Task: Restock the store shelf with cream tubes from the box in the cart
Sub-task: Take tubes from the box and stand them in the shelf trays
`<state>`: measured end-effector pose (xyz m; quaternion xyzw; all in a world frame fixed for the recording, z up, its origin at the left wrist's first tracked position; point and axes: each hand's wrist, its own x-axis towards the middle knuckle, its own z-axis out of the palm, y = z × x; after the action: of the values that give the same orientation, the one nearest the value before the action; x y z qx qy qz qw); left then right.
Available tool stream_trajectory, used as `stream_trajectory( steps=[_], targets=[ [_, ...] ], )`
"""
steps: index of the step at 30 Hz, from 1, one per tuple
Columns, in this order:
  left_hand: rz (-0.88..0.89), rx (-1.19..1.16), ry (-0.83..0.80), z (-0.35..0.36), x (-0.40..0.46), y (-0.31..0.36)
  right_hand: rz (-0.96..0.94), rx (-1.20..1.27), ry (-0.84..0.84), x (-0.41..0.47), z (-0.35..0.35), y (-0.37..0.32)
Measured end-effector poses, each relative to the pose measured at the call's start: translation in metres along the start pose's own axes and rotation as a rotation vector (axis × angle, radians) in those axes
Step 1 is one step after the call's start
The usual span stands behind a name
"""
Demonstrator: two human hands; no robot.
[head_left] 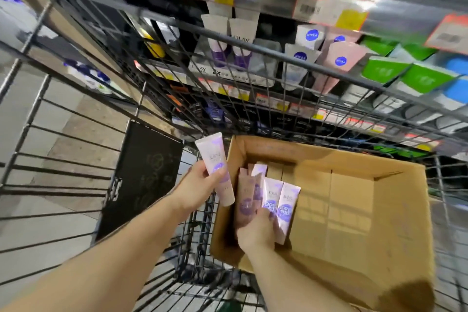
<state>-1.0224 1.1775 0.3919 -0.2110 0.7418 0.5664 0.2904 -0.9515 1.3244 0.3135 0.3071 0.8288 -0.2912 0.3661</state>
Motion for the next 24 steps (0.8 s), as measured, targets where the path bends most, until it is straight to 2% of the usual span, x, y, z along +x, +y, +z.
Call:
stream_trajectory(
  steps=[4, 9, 17, 22, 24],
  targets=[
    [0.004, 0.013, 0.028, 0.000, -0.003, 0.000, -0.002, -0.028, -0.050, 0.003, -0.014, 0.001],
    [0.013, 0.069, -0.034, 0.007, -0.025, 0.023, -0.124, 0.027, -0.113, -0.017, -0.079, 0.007],
    [0.125, 0.092, -0.318, 0.057, -0.087, 0.148, -0.275, 0.203, 0.101, -0.088, -0.234, 0.023],
    [0.214, 0.044, -0.472, 0.139, -0.135, 0.234, -0.415, 0.415, 0.191, -0.143, -0.341, 0.068],
    [0.280, 0.096, -0.500, 0.179, -0.158, 0.268, -0.447, 0.486, 0.226, -0.160, -0.384, 0.098]
  ],
)
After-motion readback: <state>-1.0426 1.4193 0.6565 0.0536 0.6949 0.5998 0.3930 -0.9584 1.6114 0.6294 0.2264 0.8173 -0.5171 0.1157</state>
